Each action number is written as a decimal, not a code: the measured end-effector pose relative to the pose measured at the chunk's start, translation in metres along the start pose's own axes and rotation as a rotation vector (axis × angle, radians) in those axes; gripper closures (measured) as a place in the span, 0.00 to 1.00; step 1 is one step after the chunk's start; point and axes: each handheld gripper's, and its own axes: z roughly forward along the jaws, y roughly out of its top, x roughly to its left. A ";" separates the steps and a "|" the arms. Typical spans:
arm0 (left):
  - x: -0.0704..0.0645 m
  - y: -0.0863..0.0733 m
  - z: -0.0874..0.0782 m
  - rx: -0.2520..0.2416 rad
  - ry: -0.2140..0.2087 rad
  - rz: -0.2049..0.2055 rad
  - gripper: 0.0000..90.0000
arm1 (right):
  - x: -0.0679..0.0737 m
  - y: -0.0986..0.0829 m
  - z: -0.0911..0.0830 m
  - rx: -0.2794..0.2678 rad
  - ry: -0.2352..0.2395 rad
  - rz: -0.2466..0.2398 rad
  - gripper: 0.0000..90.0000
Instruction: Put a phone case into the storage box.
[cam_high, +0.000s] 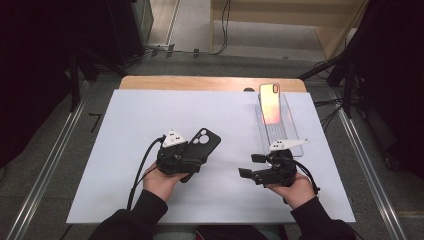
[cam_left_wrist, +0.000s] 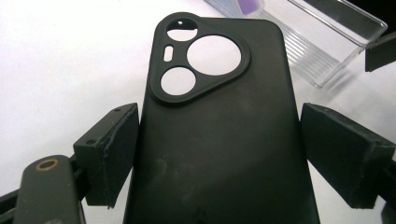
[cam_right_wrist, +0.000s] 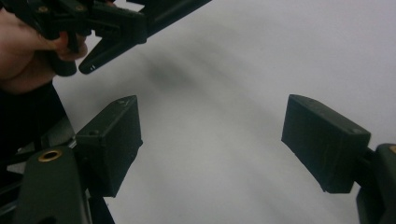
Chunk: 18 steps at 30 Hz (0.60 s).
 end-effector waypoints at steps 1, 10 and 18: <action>-0.001 -0.001 0.000 -0.003 0.009 -0.006 0.16 | 0.000 0.000 0.000 -0.003 -0.001 0.005 0.21; -0.012 -0.014 0.010 -0.070 0.015 -0.011 0.16 | -0.001 0.006 0.002 -0.024 -0.011 0.058 0.22; -0.013 -0.020 0.010 -0.143 0.045 -0.028 0.16 | 0.001 0.013 0.003 -0.052 -0.023 0.083 0.23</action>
